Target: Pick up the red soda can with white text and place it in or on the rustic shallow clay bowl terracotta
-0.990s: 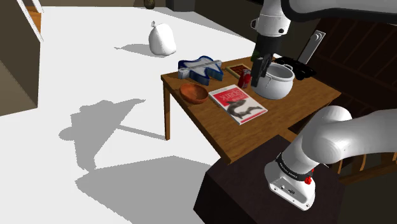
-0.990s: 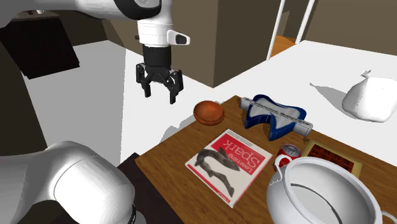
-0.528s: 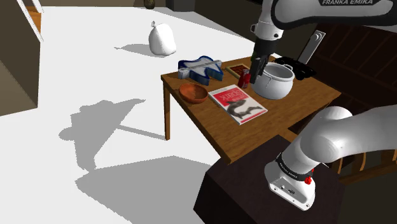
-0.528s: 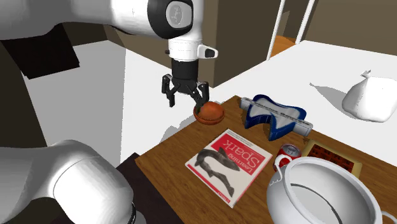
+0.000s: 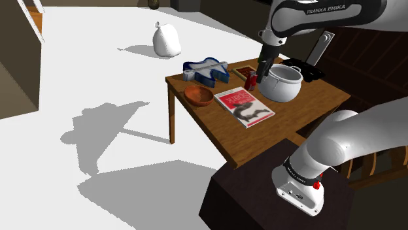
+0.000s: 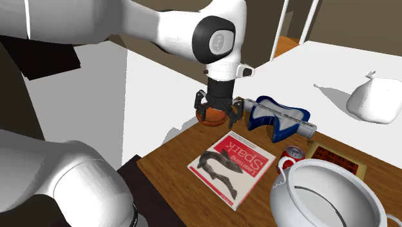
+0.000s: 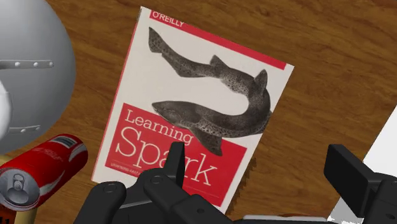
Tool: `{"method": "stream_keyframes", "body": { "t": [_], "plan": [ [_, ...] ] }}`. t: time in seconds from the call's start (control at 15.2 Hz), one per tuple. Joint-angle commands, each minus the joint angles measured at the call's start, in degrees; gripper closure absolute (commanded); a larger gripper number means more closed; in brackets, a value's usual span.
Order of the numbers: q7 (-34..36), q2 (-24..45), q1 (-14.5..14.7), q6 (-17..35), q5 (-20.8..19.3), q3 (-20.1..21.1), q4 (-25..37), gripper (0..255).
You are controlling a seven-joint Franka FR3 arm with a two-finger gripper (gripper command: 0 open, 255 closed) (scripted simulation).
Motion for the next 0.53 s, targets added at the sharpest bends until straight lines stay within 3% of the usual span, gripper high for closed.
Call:
{"method": "stream_keyframes", "body": {
  "t": [0.0, 0.46],
  "plan": [
    [-2.2, 3.6, -0.5, 2.7, -0.4, -2.0, 1.6, 0],
    [-10.8, 16.4, -1.7, 10.8, 1.1, -8.8, 8.1, 0]
  ]
}}
